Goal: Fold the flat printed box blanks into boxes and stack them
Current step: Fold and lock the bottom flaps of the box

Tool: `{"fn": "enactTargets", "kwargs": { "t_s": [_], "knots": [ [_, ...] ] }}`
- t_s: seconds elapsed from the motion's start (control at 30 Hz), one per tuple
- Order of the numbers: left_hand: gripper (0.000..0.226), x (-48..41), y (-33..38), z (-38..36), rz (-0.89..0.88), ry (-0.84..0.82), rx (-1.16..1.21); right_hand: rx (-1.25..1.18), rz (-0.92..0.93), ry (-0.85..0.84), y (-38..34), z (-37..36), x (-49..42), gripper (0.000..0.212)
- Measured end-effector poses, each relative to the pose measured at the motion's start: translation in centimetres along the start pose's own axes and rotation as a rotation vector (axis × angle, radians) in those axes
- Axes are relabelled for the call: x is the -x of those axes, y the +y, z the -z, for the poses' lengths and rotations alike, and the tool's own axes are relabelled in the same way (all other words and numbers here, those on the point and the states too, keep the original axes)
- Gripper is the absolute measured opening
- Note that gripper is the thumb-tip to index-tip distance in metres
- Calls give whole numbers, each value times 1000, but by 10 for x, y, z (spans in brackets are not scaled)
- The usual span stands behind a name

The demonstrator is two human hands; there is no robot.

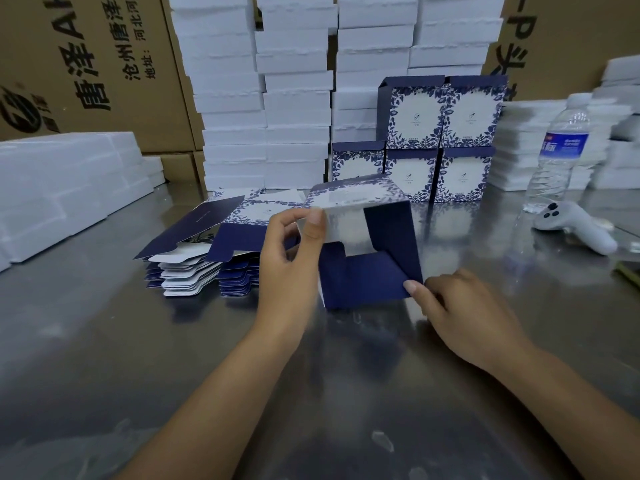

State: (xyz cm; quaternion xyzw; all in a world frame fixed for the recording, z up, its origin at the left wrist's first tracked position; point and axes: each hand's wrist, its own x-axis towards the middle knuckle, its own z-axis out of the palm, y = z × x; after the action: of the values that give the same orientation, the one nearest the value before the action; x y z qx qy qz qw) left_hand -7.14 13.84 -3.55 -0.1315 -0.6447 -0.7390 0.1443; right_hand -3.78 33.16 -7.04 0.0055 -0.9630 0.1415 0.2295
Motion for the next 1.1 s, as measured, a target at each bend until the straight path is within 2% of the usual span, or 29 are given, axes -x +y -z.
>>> {"fn": "enactTargets", "kwargs": {
  "t_s": [0.2,0.37,0.43,0.5,0.6,0.67,0.77,0.83,0.9,1.0,1.1],
  "knots": [
    [42,-3,0,2,28,5,35,-213,6,11,2,-5,-2,56],
    [36,-3,-1,2,-26,-4,-13,-142,-61,-31,2,-6,1,55],
    [36,-2,0,1,-43,-10,-10,-120,-98,36,1,-5,0,43],
    [40,1,-1,-1,-79,-46,-22,-226,-99,172,-1,-4,-1,38],
    [49,7,-5,-4,-104,-128,-117,-463,31,396,-11,2,-2,49],
    [50,11,-9,-6,-121,-165,-179,-436,118,483,-16,5,-2,41],
    [52,11,-12,-7,-174,-200,-248,-410,102,550,-19,10,-3,31],
    [65,12,-13,-6,-240,-270,-289,-428,94,576,-18,14,-3,33],
    [73,12,-16,-4,-268,-348,-267,-441,87,603,-14,17,-3,26],
    [47,9,-21,-3,-257,-390,-250,-466,56,637,-9,20,-3,29],
    [45,7,-26,-4,-231,-385,-286,-502,59,680,-9,21,-3,24]
  ]
}}
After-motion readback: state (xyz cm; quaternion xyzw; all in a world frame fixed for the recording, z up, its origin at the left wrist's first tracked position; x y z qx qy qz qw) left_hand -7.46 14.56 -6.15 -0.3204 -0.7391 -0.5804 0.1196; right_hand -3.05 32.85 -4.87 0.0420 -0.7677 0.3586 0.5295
